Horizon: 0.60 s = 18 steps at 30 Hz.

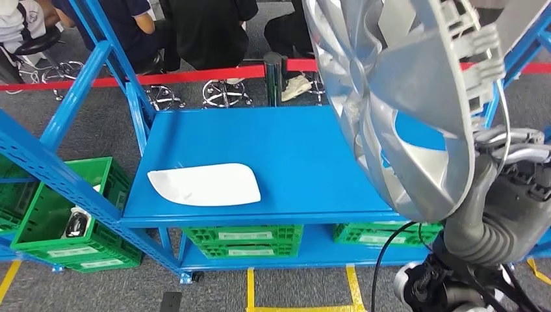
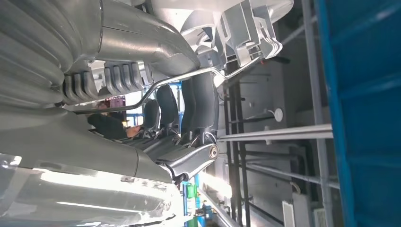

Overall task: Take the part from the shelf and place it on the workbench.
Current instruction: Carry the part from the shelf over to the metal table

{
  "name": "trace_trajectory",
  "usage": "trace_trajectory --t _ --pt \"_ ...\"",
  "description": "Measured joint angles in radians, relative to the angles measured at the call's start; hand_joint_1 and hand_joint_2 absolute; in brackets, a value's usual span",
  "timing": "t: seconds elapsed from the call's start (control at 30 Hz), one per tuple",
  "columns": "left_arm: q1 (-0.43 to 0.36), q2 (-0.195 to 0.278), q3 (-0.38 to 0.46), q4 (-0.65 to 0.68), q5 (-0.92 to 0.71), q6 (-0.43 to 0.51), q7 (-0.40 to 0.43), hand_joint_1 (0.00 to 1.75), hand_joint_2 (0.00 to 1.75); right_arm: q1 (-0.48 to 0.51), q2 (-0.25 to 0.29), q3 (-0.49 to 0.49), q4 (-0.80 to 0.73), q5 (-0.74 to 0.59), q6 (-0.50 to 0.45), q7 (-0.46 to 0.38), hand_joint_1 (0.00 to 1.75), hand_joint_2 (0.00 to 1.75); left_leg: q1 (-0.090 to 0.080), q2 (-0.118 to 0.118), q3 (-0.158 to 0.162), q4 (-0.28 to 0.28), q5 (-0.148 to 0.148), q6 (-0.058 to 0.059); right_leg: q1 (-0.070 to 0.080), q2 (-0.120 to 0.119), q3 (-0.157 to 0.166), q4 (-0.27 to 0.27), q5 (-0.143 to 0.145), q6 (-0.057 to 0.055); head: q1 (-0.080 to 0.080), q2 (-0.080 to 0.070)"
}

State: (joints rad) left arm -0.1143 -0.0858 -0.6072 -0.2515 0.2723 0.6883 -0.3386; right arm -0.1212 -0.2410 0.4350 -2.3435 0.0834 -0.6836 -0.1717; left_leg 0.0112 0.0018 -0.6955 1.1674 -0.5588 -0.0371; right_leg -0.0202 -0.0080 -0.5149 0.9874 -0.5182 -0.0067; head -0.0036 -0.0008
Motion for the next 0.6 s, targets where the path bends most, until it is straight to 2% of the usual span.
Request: trace_trajectory --t 0.03,0.07,0.1,0.13,0.17,0.23,0.3,0.33,0.4,0.43,0.47,0.53,0.57,0.6 --pt "0.003 0.004 -0.009 0.001 -0.005 0.002 0.009 0.0 1.75 -0.005 0.003 -0.004 0.001 -0.004 0.0 -0.001 1.75 1.75 0.0 0.0 -0.017 0.063 -0.039 -0.003 0.001 -0.002 -0.01 0.001 0.007 -0.002 -0.005 0.0" --pt "0.007 0.009 -0.017 0.002 -0.008 0.003 0.017 0.0 1.75 -0.008 0.006 -0.008 0.003 -0.01 0.0 -0.001 1.75 1.75 0.0 -0.001 -0.025 0.111 -0.06 -0.005 0.003 -0.004 -0.02 0.002 0.014 -0.003 -0.007 0.0" --pt "0.01 0.013 -0.023 0.004 -0.009 0.003 0.023 0.0 1.75 -0.011 0.008 -0.011 0.006 -0.017 0.0 -0.002 1.75 1.75 0.0 -0.001 -0.022 0.136 -0.064 -0.007 0.004 -0.006 -0.029 0.003 0.019 -0.002 -0.009 0.0" --pt "0.013 0.017 -0.027 0.006 -0.009 0.004 0.03 0.0 1.75 -0.014 0.01 -0.013 0.008 -0.024 0.0 -0.004 1.75 1.75 0.0 -0.001 -0.008 0.134 -0.053 -0.007 0.004 -0.007 -0.037 0.005 0.024 -0.001 -0.01 0.0" --pt "0.015 0.021 -0.031 0.007 -0.009 0.004 0.039 0.0 1.75 -0.017 0.011 -0.016 0.01 -0.031 0.0 -0.006 1.75 1.75 0.0 -0.001 0.018 0.106 -0.033 -0.006 0.004 -0.008 -0.044 0.007 0.028 0.0 -0.01 0.0" --pt "0.017 0.03 -0.038 0.01 -0.01 0.004 0.059 0.0 1.75 -0.021 0.015 -0.025 0.015 -0.044 0.0 -0.012 1.75 1.75 0.0 0.0 0.1 -0.01 0.005 0.0 0.004 -0.009 -0.055 0.014 0.033 0.004 -0.013 0.0" --pt "0.017 0.041 -0.044 0.012 -0.014 0.004 0.076 0.0 1.75 -0.025 0.018 -0.039 0.021 -0.055 0.0 -0.017 1.75 1.75 -0.003 -0.001 0.169 -0.12 0.015 0.008 0.006 -0.011 -0.065 0.022 0.039 0.013 -0.016 0.0" --pt "0.017 0.046 -0.046 0.014 -0.015 0.004 0.082 0.0 1.75 -0.027 0.019 -0.048 0.025 -0.061 0.0 -0.018 1.75 1.75 -0.005 -0.001 0.182 -0.145 0.012 0.011 0.008 -0.011 -0.068 0.024 0.044 0.019 -0.016 0.0" --pt "0.019 0.056 -0.052 0.016 -0.014 0.006 0.09 0.0 1.75 -0.029 0.019 -0.067 0.032 -0.074 0.0 -0.02 1.75 1.75 -0.005 -0.003 0.179 -0.155 0.017 0.022 0.007 -0.012 -0.073 0.024 0.053 0.031 -0.015 0.0" --pt "0.02 0.06 -0.055 0.017 -0.012 0.006 0.094 0.0 1.75 -0.029 0.019 -0.077 0.035 -0.079 0.0 -0.02 1.75 1.75 -0.004 -0.003 0.174 -0.158 0.024 0.031 0.006 -0.01 -0.077 0.03 0.044 0.037 -0.015 0.0" --pt "0.02 0.063 -0.058 0.017 -0.012 0.006 0.098 0.0 1.75 -0.03 0.019 -0.087 0.038 -0.079 0.0 -0.02 1.75 1.75 -0.003 -0.003 0.167 -0.16 0.032 0.042 0.005 -0.008 -0.085 0.049 0.021 0.042 -0.012 0.0" --pt "0.02 0.067 -0.064 0.019 -0.018 0.007 0.11 0.0 1.75 -0.03 0.02 -0.104 0.041 -0.068 0.0 -0.02 1.75 1.75 -0.004 -0.003 0.147 -0.162 0.05 0.057 0.003 -0.003 -0.11 0.142 -0.066 0.049 -0.003 0.0" --pt "0.02 0.068 -0.067 0.02 -0.021 0.007 0.116 0.0 1.75 -0.031 0.02 -0.11 0.042 -0.062 0.0 -0.02 1.75 1.75 -0.006 -0.003 0.135 -0.162 0.059 0.061 0.003 -0.002 -0.123 0.206 -0.11 0.051 0.004 0.0" --pt "0.021 0.069 -0.07 0.02 -0.023 0.007 0.119 0.0 1.75 -0.031 0.021 -0.114 0.043 -0.058 0.0 -0.02 1.75 1.75 -0.009 -0.003 0.123 -0.161 0.069 0.062 0.003 -0.002 -0.13 0.26 -0.137 0.051 0.01 0.0"
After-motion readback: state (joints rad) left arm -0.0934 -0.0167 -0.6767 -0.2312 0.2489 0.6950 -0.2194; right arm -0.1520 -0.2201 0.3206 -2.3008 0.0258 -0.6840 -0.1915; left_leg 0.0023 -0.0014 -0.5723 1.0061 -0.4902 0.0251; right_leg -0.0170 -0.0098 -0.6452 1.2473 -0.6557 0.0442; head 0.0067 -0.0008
